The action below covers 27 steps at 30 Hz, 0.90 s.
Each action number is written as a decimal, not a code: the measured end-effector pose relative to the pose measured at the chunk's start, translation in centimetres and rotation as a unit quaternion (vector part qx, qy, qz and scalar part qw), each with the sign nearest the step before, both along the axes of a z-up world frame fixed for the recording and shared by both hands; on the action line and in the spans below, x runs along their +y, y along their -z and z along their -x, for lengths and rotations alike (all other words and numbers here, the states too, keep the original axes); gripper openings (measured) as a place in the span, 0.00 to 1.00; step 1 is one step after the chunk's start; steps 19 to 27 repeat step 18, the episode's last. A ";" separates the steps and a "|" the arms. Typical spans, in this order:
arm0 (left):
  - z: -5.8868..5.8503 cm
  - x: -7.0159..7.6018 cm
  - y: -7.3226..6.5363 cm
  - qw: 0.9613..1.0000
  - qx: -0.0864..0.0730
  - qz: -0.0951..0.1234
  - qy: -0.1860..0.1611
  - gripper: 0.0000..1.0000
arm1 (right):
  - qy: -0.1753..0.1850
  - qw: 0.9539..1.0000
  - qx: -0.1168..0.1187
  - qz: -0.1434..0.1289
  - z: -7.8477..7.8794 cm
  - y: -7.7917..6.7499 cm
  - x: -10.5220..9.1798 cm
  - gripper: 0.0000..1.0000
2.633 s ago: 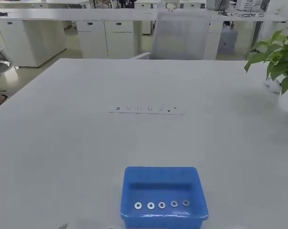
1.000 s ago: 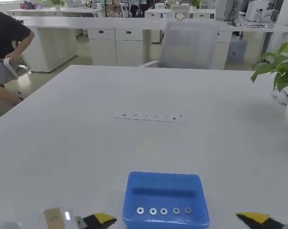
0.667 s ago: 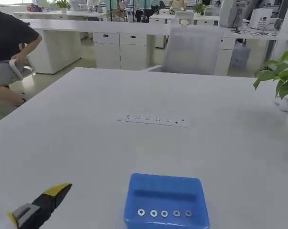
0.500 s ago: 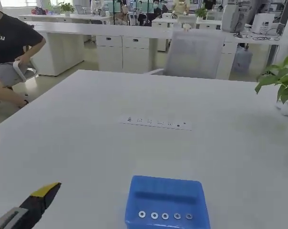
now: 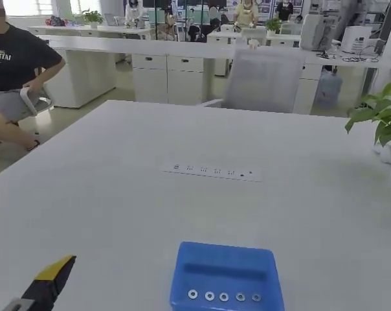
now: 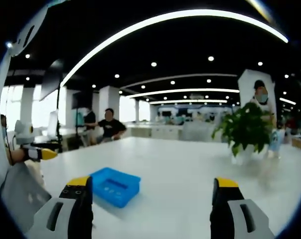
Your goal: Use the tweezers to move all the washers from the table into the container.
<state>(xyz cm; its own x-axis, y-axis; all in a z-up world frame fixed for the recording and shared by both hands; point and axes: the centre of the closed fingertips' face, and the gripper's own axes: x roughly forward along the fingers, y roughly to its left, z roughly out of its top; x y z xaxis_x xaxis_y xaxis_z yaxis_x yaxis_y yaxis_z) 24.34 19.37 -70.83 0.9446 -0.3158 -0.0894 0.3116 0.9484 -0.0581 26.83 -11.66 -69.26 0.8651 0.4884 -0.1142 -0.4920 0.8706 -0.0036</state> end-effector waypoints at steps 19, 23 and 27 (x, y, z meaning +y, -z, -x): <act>0.3 -0.7 -0.2 1.000 0.004 0.018 0.003 0.99 | -0.001 1.000 0.012 0.020 0.0 1.1 -0.5 0.91; 0.3 -0.7 -0.2 1.000 0.004 0.018 0.003 0.99 | -0.001 1.000 0.012 0.020 0.0 1.1 -0.5 0.91; 0.3 -0.7 -0.2 1.000 0.004 0.018 0.003 0.99 | -0.001 1.000 0.012 0.020 0.0 1.1 -0.5 0.91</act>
